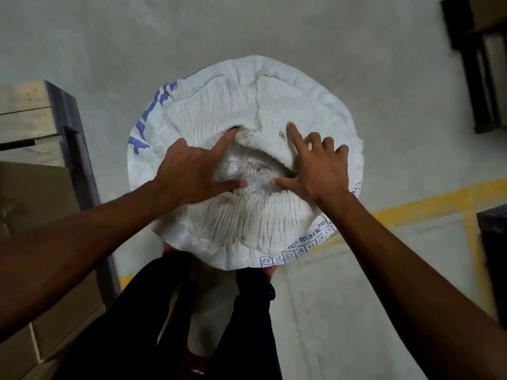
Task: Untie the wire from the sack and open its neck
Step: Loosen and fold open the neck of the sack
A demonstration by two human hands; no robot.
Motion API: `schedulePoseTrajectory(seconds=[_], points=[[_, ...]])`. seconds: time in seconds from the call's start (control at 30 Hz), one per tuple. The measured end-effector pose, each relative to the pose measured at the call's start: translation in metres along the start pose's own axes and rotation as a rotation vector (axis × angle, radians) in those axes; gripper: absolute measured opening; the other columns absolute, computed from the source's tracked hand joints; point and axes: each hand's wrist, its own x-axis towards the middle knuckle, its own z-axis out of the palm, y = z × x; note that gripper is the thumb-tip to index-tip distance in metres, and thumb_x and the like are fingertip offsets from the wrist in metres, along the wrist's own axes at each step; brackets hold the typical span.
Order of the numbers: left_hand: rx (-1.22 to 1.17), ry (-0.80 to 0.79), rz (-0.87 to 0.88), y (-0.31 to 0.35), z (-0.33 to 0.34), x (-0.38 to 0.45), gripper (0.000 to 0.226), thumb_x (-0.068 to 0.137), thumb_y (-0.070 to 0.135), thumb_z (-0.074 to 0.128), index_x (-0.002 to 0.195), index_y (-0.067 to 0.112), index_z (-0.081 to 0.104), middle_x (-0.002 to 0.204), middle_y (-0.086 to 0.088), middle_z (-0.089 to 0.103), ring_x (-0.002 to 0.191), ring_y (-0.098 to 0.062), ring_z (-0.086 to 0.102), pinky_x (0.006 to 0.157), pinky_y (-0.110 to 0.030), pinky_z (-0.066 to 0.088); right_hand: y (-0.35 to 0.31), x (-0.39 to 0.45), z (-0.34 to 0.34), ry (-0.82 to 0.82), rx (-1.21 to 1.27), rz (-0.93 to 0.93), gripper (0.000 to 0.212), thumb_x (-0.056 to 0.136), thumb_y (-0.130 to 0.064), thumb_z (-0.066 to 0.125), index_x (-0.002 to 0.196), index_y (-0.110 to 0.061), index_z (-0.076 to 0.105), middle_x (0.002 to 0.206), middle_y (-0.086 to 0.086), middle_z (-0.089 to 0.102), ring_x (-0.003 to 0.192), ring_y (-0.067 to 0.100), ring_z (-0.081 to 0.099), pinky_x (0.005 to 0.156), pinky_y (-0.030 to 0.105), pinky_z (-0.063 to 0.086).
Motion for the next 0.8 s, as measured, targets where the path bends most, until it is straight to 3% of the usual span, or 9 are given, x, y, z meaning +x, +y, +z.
schedulePoseTrajectory(seconds=[0.1, 0.17, 0.23, 0.3, 0.43, 0.5, 0.57, 0.67, 0.8], points=[[0.008, -0.012, 0.22, -0.006, 0.006, -0.013, 0.104, 0.086, 0.093, 0.024, 0.163, 0.024, 0.033, 0.071, 0.005, 0.073, 0.074, -0.027, 0.071, 0.082, -0.039, 0.042, 0.016, -0.013, 0.01, -0.031, -0.025, -0.033, 0.138, 0.055, -0.098, 0.062, 0.165, -0.031, 0.012, 0.14, 0.013, 0.052, 0.108, 0.038, 0.055, 0.087, 0.05, 0.041], [0.006, -0.025, 0.298, -0.009, 0.012, -0.026, 0.094, 0.09, 0.09, 0.015, 0.139, 0.027, 0.064, 0.066, 0.006, 0.07, 0.075, -0.025, 0.07, 0.077, -0.035, 0.037, 0.026, -0.024, 0.018, -0.05, -0.028, -0.018, 0.135, 0.058, -0.102, 0.054, 0.165, -0.032, 0.01, 0.143, 0.012, 0.05, 0.108, 0.038, 0.055, 0.087, 0.049, 0.041], [-0.148, -0.065, 0.145, -0.009, 0.015, -0.029, 0.083, 0.091, 0.089, 0.018, 0.117, 0.031, 0.071, 0.069, 0.004, 0.07, 0.073, -0.024, 0.072, 0.069, -0.029, 0.036, 0.027, -0.027, 0.022, -0.027, -0.008, 0.042, 0.123, 0.068, -0.1, 0.046, 0.164, -0.032, 0.012, 0.143, 0.012, 0.051, 0.109, 0.039, 0.056, 0.088, 0.051, 0.042], [-0.274, 0.025, -0.08, -0.006, 0.013, -0.019, 0.058, 0.093, 0.08, 0.044, 0.12, 0.032, 0.065, 0.089, 0.005, 0.074, 0.082, -0.02, 0.072, 0.067, -0.029, 0.04, 0.017, -0.02, 0.021, 0.034, -0.027, 0.092, 0.111, 0.075, -0.091, 0.052, 0.16, -0.027, 0.022, 0.136, 0.015, 0.055, 0.107, 0.04, 0.057, 0.088, 0.053, 0.042], [-0.223, 0.109, -0.276, -0.007, 0.015, 0.017, 0.081, 0.08, 0.082, 0.065, 0.135, 0.022, 0.057, 0.129, -0.01, 0.062, 0.114, -0.033, 0.062, 0.081, -0.046, 0.055, -0.009, 0.004, 0.015, 0.089, -0.045, 0.062, 0.058, 0.079, -0.046, 0.081, 0.122, -0.015, 0.057, 0.109, 0.014, 0.062, 0.096, 0.039, 0.06, 0.078, 0.047, 0.041], [-0.257, 0.063, -0.331, -0.007, 0.021, 0.028, 0.072, 0.081, 0.081, 0.063, 0.117, 0.019, 0.068, 0.113, -0.01, 0.068, 0.105, -0.033, 0.064, 0.079, -0.044, 0.052, -0.009, 0.012, 0.017, 0.127, 0.075, 0.062, 0.024, 0.077, -0.016, 0.075, 0.098, -0.015, 0.064, 0.093, 0.009, 0.063, 0.087, 0.037, 0.06, 0.073, 0.042, 0.04], [-0.381, 0.1, -0.299, -0.005, 0.027, 0.034, 0.059, 0.087, 0.071, 0.061, 0.092, 0.013, 0.073, 0.09, -0.008, 0.072, 0.089, -0.03, 0.065, 0.074, -0.043, 0.052, -0.003, 0.012, 0.02, 0.199, 0.442, 0.067, 0.005, 0.083, -0.011, 0.065, 0.083, -0.015, 0.061, 0.079, 0.004, 0.061, 0.078, 0.027, 0.06, 0.067, 0.039, 0.043], [-0.699, 0.198, -0.29, -0.002, 0.021, 0.041, 0.037, 0.092, 0.046, 0.072, 0.067, 0.02, 0.063, 0.062, 0.008, 0.058, 0.063, -0.011, 0.054, 0.064, -0.036, 0.044, 0.002, 0.012, 0.015, 0.377, 0.96, 0.136, 0.018, 0.092, -0.011, 0.061, 0.075, -0.012, 0.059, 0.066, -0.006, 0.054, 0.066, 0.006, 0.05, 0.062, 0.032, 0.04], [-1.022, 0.129, -0.258, -0.012, 0.005, 0.045, 0.054, 0.093, 0.03, 0.078, 0.06, 0.016, 0.038, 0.062, 0.003, 0.027, 0.057, -0.006, 0.024, 0.056, -0.028, 0.024, 0.012, 0.023, 0.01, 0.239, 1.089, 0.215, 0.028, 0.088, -0.017, 0.065, 0.064, -0.018, 0.051, 0.057, -0.013, 0.045, 0.057, -0.001, 0.039, 0.055, 0.024, 0.033]])
